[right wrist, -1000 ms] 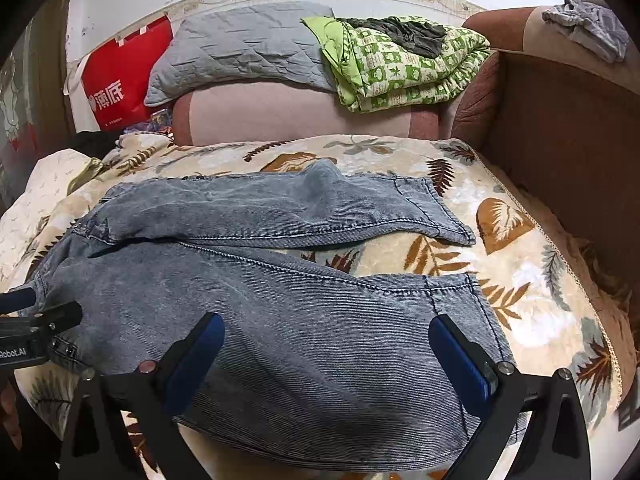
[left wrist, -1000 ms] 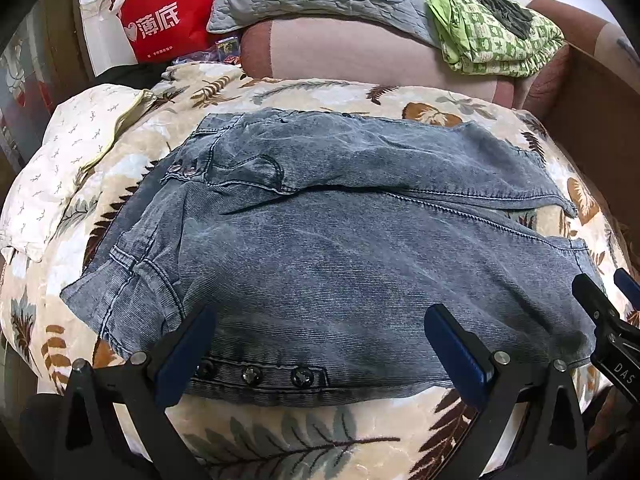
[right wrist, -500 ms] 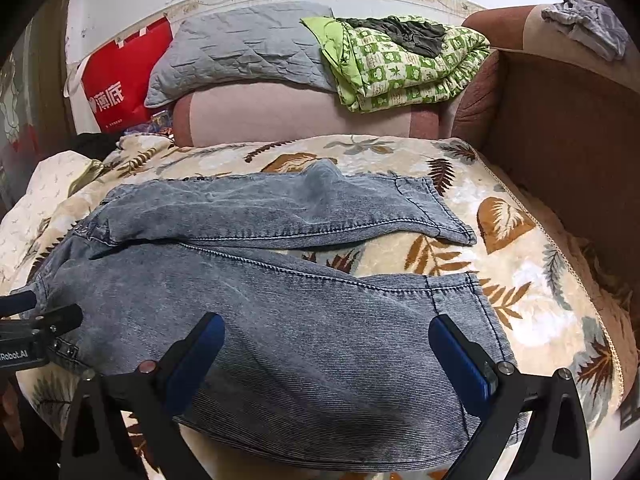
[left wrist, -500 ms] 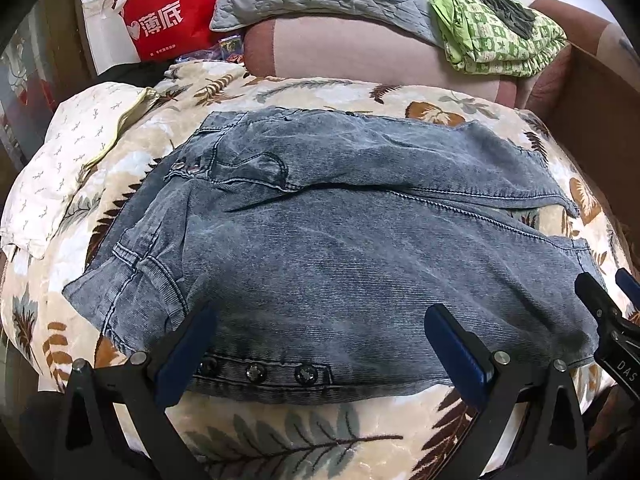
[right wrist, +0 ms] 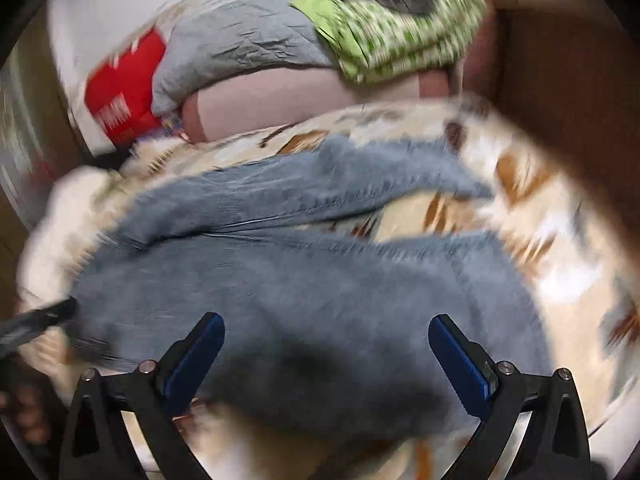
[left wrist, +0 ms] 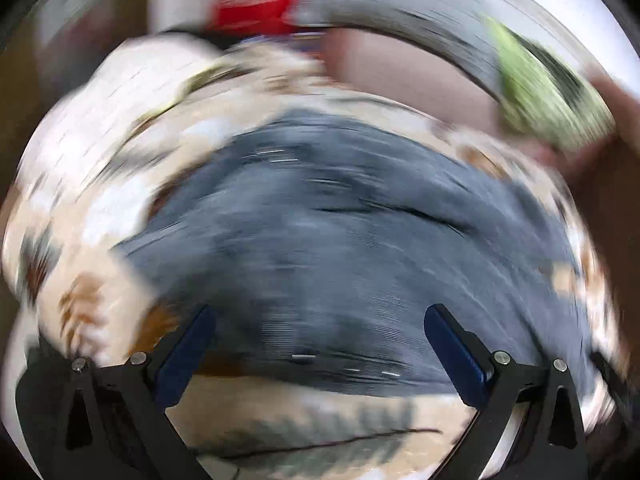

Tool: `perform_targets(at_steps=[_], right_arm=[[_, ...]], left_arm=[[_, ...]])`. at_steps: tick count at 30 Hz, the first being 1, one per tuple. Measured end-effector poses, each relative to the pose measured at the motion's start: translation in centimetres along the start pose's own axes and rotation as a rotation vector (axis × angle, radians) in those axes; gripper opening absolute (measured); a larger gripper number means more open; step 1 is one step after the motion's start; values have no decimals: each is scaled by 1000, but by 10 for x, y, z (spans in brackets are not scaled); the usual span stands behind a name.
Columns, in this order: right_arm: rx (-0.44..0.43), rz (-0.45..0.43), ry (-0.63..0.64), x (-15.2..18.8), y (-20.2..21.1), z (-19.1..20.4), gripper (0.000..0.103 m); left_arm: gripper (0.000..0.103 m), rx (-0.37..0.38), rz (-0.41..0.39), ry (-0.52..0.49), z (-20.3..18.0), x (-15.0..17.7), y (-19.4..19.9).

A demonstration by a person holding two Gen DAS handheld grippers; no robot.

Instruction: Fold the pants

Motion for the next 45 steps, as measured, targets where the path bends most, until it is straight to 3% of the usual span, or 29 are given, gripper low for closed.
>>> perform_targets(at_steps=[4,6,8,11,13,17,21,25,28,31,32,33,34,35,36,39,45], right_arm=[[-103,121,-234,17,9,-37,103],[-112,178,-356,25,10,-64,103],[-134,207,-471,28,12,-86,103],[-150,205,-600,26,15,-114,103],[-156,184,-689,25,19,-133,103],[-154,161,-798,21,20,-158,103],[-168,161,-882,16,5,-170,103],[-119,173,-852,8,0,-174,101],[-66,190,-807,7,-2,-173,86],[-24,216,-794,8,-1,-181,64],[-12,220,-786,8,-1,-183,50],[4,224,-777,10,-1,-187,36],[2,225,-769,10,0,-188,29],[-24,226,-747,8,-1,-186,24],[-19,227,-719,10,0,-186,23],[14,194,-606,-2,8,-176,21],[96,29,-353,-61,49,-146,21]], left_arm=[[103,-2,45,413,92,13,-15],[103,14,103,491,104,20,-28],[101,24,121,490,107,19,-37],[74,34,86,450,102,5,-37],[39,32,100,385,95,-5,-45],[27,26,123,398,102,-4,-55],[24,44,122,411,106,-2,-54],[24,47,145,395,105,-1,-55],[25,42,171,373,104,-2,-58],[36,12,204,337,102,0,-62],[36,12,200,331,102,0,-63],[34,1,193,308,100,0,-63],[22,-1,191,287,98,-1,-64],[18,-14,195,260,96,-1,-63],[9,-24,190,247,96,-4,-62],[7,-17,164,236,97,-12,-52],[7,21,-11,213,84,-35,15]])
Point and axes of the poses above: each gripper's, at about its wrist camera, not at the fingertips, and y roughly against the way its jaws point, z to its left, x to its underside, the point moved 9 cm from there along -y, roughly the way its jaws point, and after that the axes turned 10 degrees about -y, right-handed, at the moved point
